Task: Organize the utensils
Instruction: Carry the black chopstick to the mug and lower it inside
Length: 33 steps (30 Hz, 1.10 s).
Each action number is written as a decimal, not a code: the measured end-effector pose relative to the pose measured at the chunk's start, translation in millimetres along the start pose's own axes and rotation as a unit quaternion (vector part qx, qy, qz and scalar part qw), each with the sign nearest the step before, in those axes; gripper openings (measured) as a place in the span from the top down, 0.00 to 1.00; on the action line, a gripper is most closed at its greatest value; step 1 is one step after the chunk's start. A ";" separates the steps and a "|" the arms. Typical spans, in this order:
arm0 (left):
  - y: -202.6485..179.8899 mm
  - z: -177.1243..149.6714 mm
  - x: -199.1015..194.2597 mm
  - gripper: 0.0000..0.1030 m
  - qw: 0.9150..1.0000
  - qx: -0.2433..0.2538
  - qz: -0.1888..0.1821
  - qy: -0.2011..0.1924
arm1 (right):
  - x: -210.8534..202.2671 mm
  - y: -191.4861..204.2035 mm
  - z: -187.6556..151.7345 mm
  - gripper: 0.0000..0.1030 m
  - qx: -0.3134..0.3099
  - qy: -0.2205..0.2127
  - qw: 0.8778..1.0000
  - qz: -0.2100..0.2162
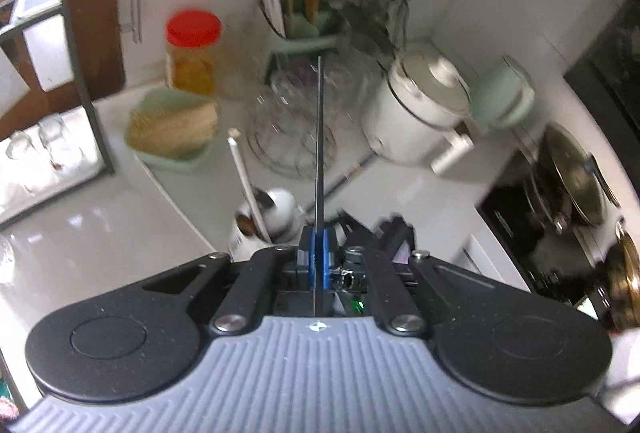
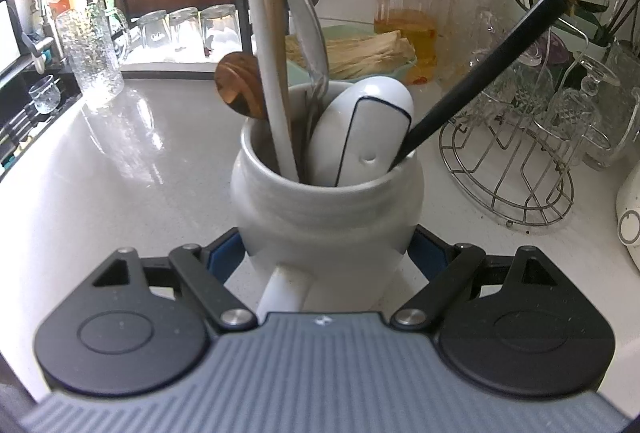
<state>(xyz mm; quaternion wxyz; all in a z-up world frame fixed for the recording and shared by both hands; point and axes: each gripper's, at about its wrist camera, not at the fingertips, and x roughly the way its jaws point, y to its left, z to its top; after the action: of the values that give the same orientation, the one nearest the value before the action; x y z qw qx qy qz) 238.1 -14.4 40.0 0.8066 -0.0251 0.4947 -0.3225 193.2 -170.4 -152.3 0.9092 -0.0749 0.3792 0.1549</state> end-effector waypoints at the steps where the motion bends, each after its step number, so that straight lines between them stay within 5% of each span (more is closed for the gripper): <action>1: -1.3 -0.4 -0.5 0.96 1.000 -0.001 -0.006 0.015 | 0.2 -0.1 0.1 0.13 0.000 0.000 1.000 0.000; 10: 6.0 -2.0 12.6 0.96 0.993 -0.021 -0.025 0.117 | -1.5 -1.0 -1.6 0.13 -0.001 -0.001 1.000 0.003; 20: 28.8 4.3 42.9 0.96 0.974 -0.060 -0.025 0.215 | -3.4 0.0 -2.7 0.13 0.001 -0.001 1.000 0.002; 33: 46.8 22.7 64.0 0.96 0.963 -0.088 -0.009 0.255 | -3.6 0.1 -2.5 0.13 0.003 -0.001 1.000 0.002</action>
<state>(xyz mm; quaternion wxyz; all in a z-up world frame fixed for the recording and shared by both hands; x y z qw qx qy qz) 299.1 -18.7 -15.3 0.6454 -0.0169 0.7103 -0.2805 189.0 -171.7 -151.5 0.9096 -0.0713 0.3784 0.1560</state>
